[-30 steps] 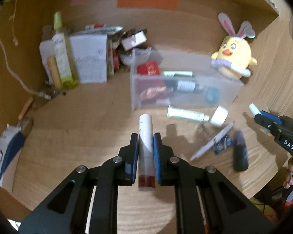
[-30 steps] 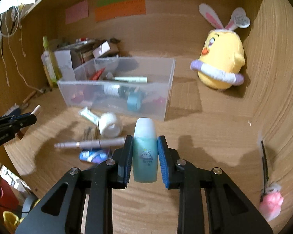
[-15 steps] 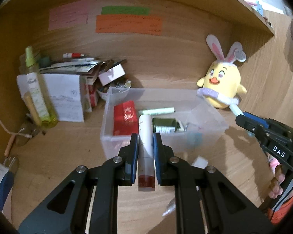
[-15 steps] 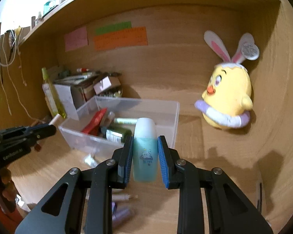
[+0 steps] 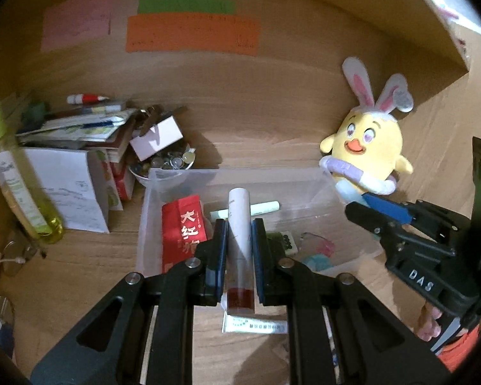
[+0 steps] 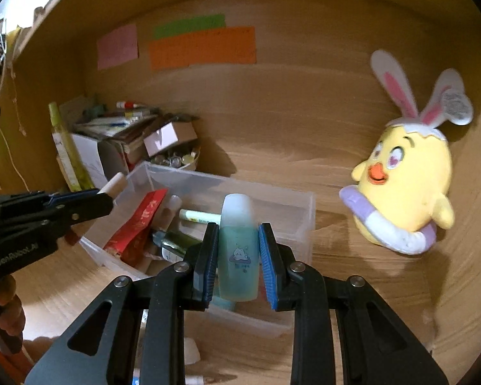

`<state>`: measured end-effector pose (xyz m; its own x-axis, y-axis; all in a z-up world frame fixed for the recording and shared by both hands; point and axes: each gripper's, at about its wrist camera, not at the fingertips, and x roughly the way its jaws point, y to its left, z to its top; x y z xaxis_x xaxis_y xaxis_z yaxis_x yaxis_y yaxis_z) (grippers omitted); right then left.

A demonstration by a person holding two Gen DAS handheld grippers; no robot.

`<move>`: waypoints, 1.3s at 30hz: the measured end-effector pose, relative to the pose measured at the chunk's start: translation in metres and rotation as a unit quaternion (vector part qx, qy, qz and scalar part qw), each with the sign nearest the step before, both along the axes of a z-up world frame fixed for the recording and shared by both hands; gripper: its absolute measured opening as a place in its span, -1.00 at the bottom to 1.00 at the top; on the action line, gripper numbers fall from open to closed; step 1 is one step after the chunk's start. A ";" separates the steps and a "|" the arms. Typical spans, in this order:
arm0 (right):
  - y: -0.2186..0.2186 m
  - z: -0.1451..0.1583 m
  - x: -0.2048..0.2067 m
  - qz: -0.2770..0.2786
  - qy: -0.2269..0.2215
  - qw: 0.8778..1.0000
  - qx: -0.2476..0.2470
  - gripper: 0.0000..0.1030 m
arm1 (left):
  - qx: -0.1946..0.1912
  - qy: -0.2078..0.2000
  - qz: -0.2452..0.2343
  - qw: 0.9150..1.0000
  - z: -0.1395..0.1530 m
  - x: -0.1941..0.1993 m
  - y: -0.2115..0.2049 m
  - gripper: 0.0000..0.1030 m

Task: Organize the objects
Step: 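Drop white tube in box with left tool while right tool drops mint bottle in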

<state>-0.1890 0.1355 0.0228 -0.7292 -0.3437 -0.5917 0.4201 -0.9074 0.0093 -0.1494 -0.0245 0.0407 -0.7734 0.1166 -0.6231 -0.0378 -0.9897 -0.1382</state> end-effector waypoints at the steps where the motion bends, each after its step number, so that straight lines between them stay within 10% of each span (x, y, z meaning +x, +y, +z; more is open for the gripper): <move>1: -0.003 -0.003 -0.003 0.001 -0.004 1.000 0.004 -0.56 | 0.000 -0.006 -0.001 1.000 -0.003 -0.005 0.000 -0.72; 24: -0.029 -0.046 -0.034 0.012 -0.049 0.997 0.064 -0.56 | -0.035 -0.048 -0.025 0.998 -0.036 -0.043 0.017 -0.69; 29: -0.026 -0.044 -0.034 0.012 -0.057 0.997 0.059 -0.49 | -0.031 -0.039 -0.025 0.998 -0.026 -0.031 0.018 -0.28; 39: -0.004 -0.017 -0.004 -0.009 -0.029 0.999 0.040 0.31 | -0.040 0.012 -0.025 0.999 0.006 0.013 0.025 0.46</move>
